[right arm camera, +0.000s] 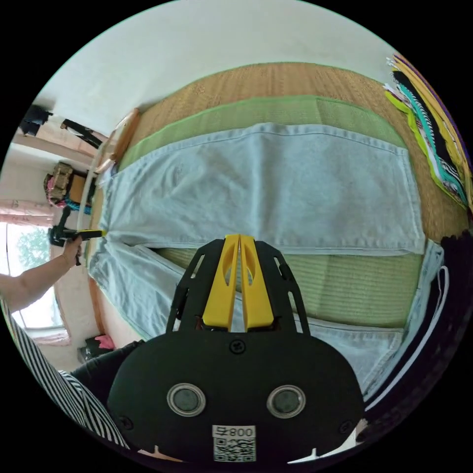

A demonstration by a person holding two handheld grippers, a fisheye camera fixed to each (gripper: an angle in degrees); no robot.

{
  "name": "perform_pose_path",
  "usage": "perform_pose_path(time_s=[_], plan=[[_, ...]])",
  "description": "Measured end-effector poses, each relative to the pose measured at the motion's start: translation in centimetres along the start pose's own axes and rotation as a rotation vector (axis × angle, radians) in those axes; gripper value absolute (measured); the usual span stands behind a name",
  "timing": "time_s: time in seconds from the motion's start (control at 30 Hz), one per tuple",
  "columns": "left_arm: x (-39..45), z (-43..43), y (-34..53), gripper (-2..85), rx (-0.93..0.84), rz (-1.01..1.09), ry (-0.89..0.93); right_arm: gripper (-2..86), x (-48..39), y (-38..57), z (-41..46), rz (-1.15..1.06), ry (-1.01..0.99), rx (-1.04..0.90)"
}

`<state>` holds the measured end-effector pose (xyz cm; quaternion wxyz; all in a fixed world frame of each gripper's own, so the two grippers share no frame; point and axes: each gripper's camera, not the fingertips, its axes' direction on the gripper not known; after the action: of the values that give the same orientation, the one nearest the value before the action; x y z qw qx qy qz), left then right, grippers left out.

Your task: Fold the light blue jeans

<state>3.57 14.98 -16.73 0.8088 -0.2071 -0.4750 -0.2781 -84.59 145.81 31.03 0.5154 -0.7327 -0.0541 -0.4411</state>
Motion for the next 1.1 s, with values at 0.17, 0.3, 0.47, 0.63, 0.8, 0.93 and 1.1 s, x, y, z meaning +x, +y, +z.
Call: perform_pose_path(time_s=[0.17,0.3,0.47,0.63,0.8,0.93,1.1], plan=[[-1.4,-1.4,3.5,0.1,0.109,-0.099,0.083,0.1,-12.5,-3.2,1.3,-0.297,-0.207,-0.021],[-2.3,0.2,7.4,0.1,0.034,-0.147,0.044,0.2,-21.9,-5.7,5.4,-0.505,-0.293,-0.11],[-3.6,3.1,10.3,0.0,-0.067,-0.11,-0.024,0.2,-31.6,-7.3,13.3,-0.633,-0.178,-0.256],[-5.0,2.7,12.0,-0.1,-0.031,-0.129,-0.013,0.0,-35.4,-7.7,15.5,-0.625,-0.176,-0.247],[-6.3,1.7,14.1,-0.1,-0.009,-0.177,-0.016,0.0,-38.3,-7.9,17.5,-0.643,-0.189,-0.268],[-7.2,0.6,16.6,0.1,0.013,-0.264,0.022,0.1,-39.3,-7.2,18.9,-0.664,-0.201,-0.283],[-4.2,-4.9,17.9,0.1,0.234,-0.184,0.078,0.1,-34.2,-5.5,16.5,-0.603,-0.256,-0.187]])
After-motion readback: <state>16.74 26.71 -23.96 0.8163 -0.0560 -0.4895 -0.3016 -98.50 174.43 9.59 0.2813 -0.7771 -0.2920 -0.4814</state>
